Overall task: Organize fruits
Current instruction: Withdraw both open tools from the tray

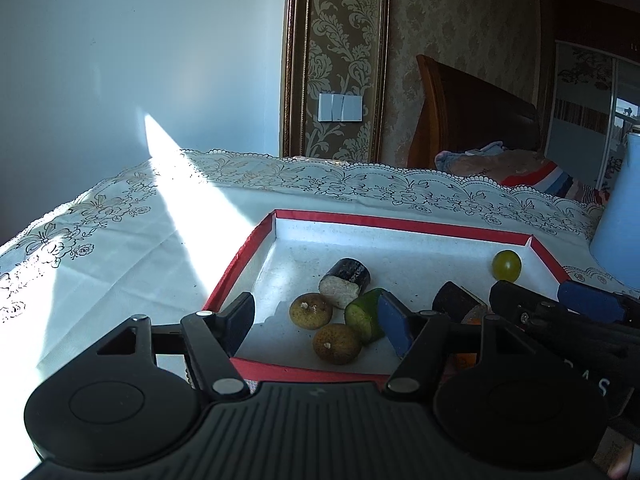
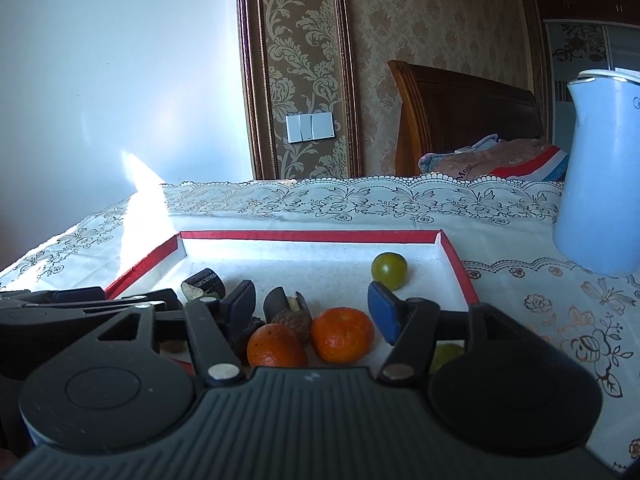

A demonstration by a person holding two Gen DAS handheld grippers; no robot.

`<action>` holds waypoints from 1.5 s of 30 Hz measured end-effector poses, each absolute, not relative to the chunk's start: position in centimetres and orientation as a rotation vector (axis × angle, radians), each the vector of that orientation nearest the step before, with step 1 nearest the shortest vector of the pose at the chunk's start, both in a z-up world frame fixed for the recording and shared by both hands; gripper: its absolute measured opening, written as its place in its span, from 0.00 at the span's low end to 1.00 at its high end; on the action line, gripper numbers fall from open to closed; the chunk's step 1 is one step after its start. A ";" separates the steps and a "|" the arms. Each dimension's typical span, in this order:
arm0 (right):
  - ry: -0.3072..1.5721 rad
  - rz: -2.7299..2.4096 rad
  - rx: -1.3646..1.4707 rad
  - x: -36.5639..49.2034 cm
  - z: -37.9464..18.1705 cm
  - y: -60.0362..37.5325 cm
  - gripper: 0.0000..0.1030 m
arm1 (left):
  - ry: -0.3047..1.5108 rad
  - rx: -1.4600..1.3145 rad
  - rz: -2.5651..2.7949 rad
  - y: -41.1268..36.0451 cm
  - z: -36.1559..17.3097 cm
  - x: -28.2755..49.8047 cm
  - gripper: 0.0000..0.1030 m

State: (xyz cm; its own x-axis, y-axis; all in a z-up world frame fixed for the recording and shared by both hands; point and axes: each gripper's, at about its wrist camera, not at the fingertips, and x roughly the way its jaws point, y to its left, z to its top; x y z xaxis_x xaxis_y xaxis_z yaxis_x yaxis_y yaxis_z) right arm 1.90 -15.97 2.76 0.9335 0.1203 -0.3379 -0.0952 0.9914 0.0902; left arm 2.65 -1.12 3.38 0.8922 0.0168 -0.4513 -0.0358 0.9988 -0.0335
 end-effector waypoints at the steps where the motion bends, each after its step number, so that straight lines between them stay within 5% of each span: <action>1: 0.350 0.109 0.072 1.6 2.8 -16.0 0.59 | 0.462 -0.037 0.028 -1.1 3.4 2.3 0.69; 5: 0.341 0.096 0.088 -0.4 2.4 -16.3 0.72 | 0.436 -0.032 0.020 -0.8 3.6 0.5 0.71; 17: 0.347 0.074 0.109 -3.0 1.7 -16.9 0.81 | 0.445 -0.006 0.037 -0.3 2.9 -3.0 0.81; 45: 0.337 0.065 0.139 -3.2 1.3 -17.2 0.85 | 0.505 -0.002 0.067 -0.2 1.7 -3.3 0.98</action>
